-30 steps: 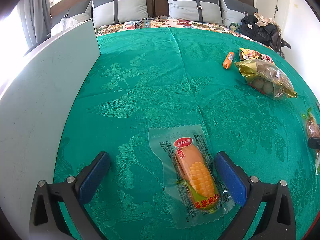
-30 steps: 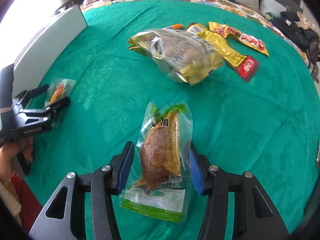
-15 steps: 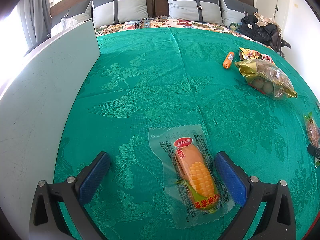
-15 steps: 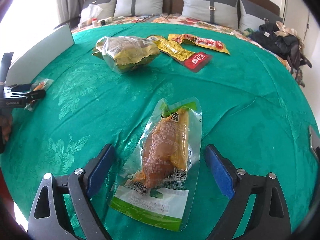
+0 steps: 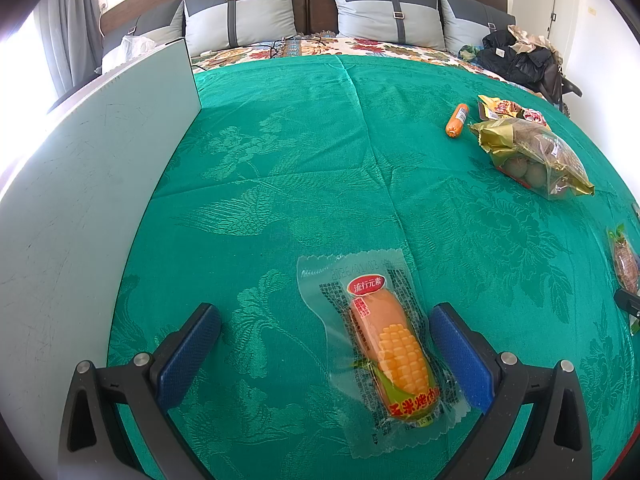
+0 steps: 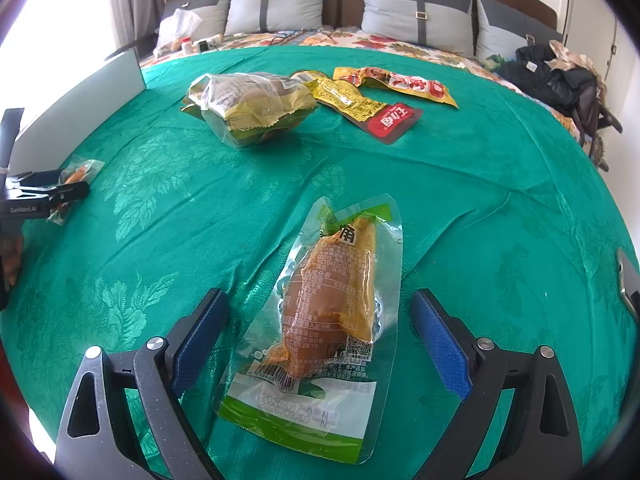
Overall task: Organize snacks
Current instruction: 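Grasp the braised egg pack with the right gripper while the left holds the corn pack, then carry both packs over the white box and open both grippers, then move both grippers back toward the gold bag of brown eggs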
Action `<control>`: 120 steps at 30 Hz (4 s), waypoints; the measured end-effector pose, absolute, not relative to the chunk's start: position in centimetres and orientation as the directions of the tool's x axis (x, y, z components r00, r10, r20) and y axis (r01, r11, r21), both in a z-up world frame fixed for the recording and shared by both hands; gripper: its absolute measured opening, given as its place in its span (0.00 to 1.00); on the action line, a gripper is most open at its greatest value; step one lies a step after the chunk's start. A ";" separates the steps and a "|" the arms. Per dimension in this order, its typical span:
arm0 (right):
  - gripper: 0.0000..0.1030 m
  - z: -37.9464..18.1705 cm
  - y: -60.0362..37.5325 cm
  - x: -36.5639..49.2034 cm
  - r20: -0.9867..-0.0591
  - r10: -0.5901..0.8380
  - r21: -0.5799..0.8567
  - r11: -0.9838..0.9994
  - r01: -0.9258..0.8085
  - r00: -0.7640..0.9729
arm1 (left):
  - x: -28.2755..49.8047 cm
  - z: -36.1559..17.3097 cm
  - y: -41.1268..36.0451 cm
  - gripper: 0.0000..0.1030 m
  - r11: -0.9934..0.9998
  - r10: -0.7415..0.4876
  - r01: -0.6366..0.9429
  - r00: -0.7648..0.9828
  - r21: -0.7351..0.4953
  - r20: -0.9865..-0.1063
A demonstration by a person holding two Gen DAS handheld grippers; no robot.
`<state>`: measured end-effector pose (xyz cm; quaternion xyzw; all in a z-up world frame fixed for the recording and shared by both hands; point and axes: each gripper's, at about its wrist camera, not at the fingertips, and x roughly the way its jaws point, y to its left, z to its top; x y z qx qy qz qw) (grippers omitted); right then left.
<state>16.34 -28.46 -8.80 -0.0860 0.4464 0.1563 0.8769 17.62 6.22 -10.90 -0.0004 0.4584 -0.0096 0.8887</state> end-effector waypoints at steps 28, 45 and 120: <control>0.93 -8.9 -28.6 16.4 -0.809 0.198 -0.009 0.937 -0.349 0.553 | 18.5 -10.4 6.2 1.00 0.993 -0.072 0.117 0.456 -0.020 -0.887; 0.50 -4.9 -31.2 16.8 -0.887 0.327 0.278 0.942 -0.186 0.326 | 14.3 -8.6 6.3 0.30 0.951 -0.306 0.089 0.412 -0.296 -0.858; 0.87 -8.1 -34.4 18.9 -0.798 -0.032 -0.027 0.999 0.017 0.602 | 23.9 -10.5 -3.3 1.00 1.000 -0.014 0.008 0.579 -0.011 -0.815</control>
